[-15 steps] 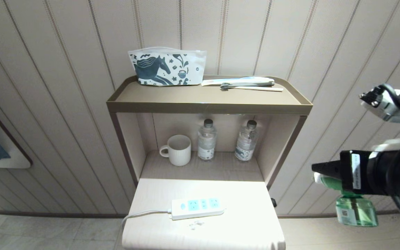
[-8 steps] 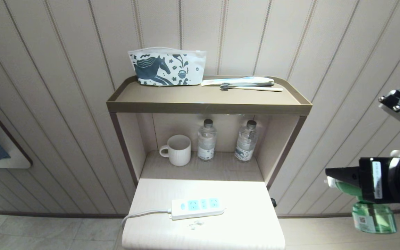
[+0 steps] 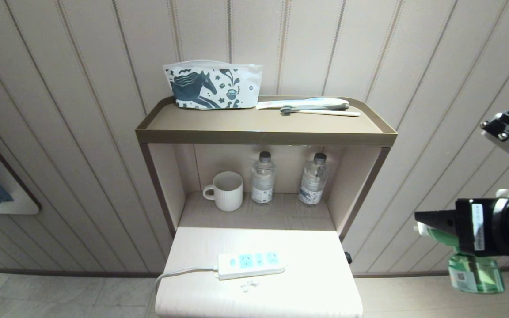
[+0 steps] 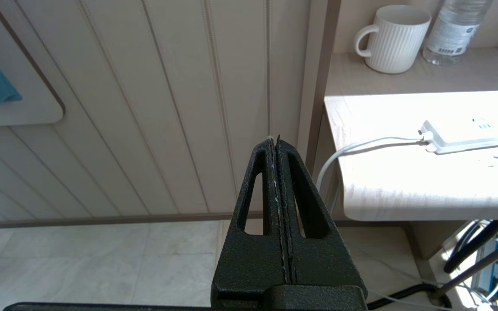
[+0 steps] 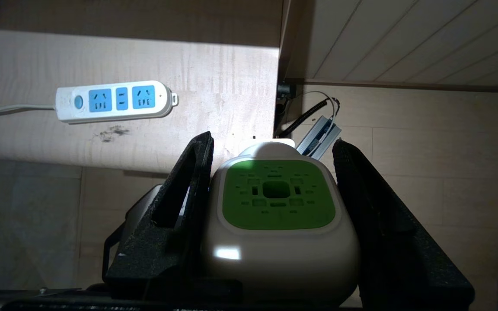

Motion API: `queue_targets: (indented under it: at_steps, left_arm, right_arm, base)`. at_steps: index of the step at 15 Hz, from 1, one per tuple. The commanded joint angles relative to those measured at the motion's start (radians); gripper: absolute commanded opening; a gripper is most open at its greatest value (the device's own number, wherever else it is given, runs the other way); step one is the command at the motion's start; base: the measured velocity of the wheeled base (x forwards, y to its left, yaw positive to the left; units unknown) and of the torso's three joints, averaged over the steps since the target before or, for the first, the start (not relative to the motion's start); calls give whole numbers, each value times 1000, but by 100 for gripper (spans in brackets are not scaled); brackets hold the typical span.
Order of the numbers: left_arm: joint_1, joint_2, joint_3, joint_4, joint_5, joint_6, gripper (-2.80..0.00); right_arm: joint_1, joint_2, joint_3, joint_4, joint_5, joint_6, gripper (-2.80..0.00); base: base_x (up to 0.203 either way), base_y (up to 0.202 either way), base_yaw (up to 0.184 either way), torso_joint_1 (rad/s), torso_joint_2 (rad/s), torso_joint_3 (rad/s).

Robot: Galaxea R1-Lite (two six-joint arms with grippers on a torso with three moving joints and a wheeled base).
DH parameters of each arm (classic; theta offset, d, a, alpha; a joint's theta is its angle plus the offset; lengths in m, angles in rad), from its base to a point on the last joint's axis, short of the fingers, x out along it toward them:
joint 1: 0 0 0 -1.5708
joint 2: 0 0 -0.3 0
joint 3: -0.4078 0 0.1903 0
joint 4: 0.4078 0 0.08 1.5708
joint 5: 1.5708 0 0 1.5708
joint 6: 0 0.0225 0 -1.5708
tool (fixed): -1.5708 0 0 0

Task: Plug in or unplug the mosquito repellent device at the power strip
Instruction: Place the mosquito repellent liquid on the table

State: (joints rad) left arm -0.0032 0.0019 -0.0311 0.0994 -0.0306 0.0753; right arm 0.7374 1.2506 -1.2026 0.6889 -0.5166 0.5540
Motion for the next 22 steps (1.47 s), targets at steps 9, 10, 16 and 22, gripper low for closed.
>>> queue_targets:
  at_steps: [9, 10, 16, 22]
  left_arm:
    - [0, 0, 0, 0, 0, 0, -280]
    - [0, 0, 0, 0, 0, 0, -280]
    - [0, 0, 0, 0, 0, 0, -280]
    - [0, 0, 0, 0, 0, 0, -280]
  right_arm:
    - [-3, 7, 2, -4, -13, 4, -280]
    - [-3, 6, 9, -20, -16, 3, -280]
    - [-3, 0, 20, -31, -26, 4, -280]
    - [0, -8, 29, -31, -26, 3, -280]
  base:
    - [0, 0, 0, -159, 347, 187]
    - [0, 0, 0, -248, 554, 292]
    - [0, 0, 0, -237, 538, 296]
    - [0, 0, 0, -211, 502, 289]
